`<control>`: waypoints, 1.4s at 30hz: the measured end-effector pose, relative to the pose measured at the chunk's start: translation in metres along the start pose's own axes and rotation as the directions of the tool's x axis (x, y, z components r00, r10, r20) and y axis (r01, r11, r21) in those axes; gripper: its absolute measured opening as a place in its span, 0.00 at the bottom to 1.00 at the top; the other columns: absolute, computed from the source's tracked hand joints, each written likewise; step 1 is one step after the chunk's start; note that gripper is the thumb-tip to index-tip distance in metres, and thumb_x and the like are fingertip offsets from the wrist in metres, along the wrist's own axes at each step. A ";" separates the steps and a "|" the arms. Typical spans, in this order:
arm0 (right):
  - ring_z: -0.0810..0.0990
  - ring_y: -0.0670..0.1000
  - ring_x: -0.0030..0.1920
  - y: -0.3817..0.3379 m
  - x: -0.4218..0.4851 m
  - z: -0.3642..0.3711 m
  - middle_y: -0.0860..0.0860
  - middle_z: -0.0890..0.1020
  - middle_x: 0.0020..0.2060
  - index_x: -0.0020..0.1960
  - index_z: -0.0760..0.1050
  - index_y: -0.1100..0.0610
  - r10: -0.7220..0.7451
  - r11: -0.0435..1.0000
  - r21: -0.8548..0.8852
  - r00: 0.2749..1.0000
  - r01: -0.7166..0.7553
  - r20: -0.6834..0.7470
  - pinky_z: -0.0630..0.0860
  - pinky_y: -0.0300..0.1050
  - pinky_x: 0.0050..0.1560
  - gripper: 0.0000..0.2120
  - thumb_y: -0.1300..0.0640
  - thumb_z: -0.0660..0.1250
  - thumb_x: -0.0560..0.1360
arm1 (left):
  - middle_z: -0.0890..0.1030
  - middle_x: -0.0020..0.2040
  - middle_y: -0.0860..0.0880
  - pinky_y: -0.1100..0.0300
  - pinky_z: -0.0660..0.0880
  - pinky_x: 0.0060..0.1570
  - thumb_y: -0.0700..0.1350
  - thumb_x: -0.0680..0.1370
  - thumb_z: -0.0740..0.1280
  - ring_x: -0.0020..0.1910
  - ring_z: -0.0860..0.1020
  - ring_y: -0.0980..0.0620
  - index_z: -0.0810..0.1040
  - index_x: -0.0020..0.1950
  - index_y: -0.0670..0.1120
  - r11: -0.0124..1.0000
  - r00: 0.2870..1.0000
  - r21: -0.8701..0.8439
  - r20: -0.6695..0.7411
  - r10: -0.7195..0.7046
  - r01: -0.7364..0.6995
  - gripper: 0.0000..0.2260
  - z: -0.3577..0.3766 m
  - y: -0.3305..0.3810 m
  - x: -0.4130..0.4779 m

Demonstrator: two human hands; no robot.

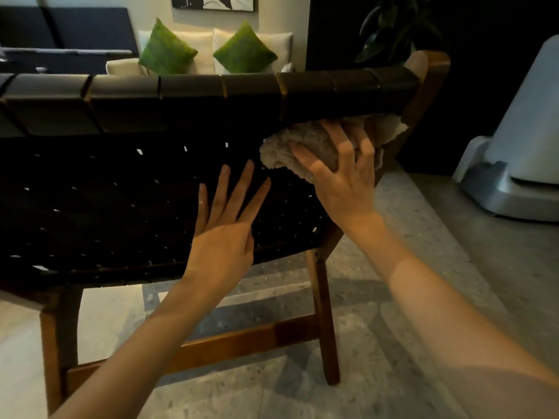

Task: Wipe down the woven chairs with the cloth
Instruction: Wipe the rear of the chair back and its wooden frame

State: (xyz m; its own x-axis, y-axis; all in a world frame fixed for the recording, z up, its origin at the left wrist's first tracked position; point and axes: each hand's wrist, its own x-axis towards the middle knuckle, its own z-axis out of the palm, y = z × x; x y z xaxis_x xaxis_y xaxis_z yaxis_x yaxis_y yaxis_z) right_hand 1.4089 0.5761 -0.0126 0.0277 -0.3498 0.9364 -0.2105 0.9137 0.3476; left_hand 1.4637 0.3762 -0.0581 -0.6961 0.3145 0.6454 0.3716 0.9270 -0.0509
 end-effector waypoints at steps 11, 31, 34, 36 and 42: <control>0.65 0.61 0.54 -0.018 -0.042 0.015 0.53 0.66 0.57 0.54 0.82 0.45 0.136 0.987 0.081 0.991 -0.136 0.004 0.81 0.53 0.39 0.12 0.60 0.66 0.77 | 0.48 0.78 0.44 0.38 0.50 0.73 0.38 0.72 0.70 0.76 0.44 0.41 0.55 0.77 0.51 0.998 0.999 0.064 -0.037 0.022 -0.020 0.38 0.021 -0.006 -0.007; 0.56 0.67 0.67 -0.068 -0.153 0.049 0.55 0.55 0.71 0.70 0.62 0.42 0.051 0.951 0.022 0.226 -0.310 0.973 0.70 0.64 0.60 0.25 0.63 0.57 0.78 | 0.49 0.77 0.44 0.38 0.53 0.72 0.25 0.67 0.68 0.76 0.46 0.39 0.55 0.77 0.48 0.994 0.998 0.093 0.043 0.047 -0.051 0.43 0.037 -0.024 -0.027; 0.59 0.65 0.69 -0.057 -0.120 0.018 0.58 0.62 0.71 0.72 0.65 0.46 -0.107 0.949 0.171 0.243 -0.263 0.964 0.70 0.63 0.62 0.24 0.61 0.54 0.78 | 0.47 0.77 0.44 0.39 0.51 0.72 0.21 0.65 0.64 0.76 0.43 0.40 0.52 0.77 0.48 0.995 1.000 0.097 0.027 -0.005 0.002 0.46 0.028 -0.023 -0.032; 0.70 0.66 0.60 -0.058 -0.100 -0.013 0.61 0.75 0.60 0.65 0.75 0.52 -0.106 0.936 0.281 0.588 -0.214 0.802 0.77 0.60 0.52 0.22 0.64 0.54 0.76 | 0.44 0.78 0.44 0.39 0.49 0.73 0.20 0.65 0.64 0.76 0.40 0.41 0.50 0.78 0.47 0.993 0.999 0.101 0.000 -0.054 0.054 0.47 0.018 -0.026 -0.037; 0.67 0.56 0.53 -0.045 -0.015 -0.050 0.53 0.67 0.54 0.63 0.71 0.47 0.095 0.964 0.250 0.995 -0.091 -0.003 0.69 0.46 0.54 0.23 0.60 0.74 0.72 | 0.42 0.77 0.43 0.37 0.45 0.73 0.28 0.70 0.69 0.75 0.38 0.41 0.49 0.78 0.45 0.990 0.987 0.076 -0.114 -0.112 0.121 0.44 -0.014 -0.041 -0.041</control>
State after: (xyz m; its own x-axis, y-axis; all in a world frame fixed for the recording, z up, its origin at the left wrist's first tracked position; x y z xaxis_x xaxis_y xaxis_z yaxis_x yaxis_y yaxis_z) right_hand 1.4666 0.5510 -0.0398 0.0108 -0.2609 0.9653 -0.4501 0.8608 0.2377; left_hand 1.4856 0.3222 -0.0713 -0.6590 0.1832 0.7295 0.2367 0.9711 -0.0300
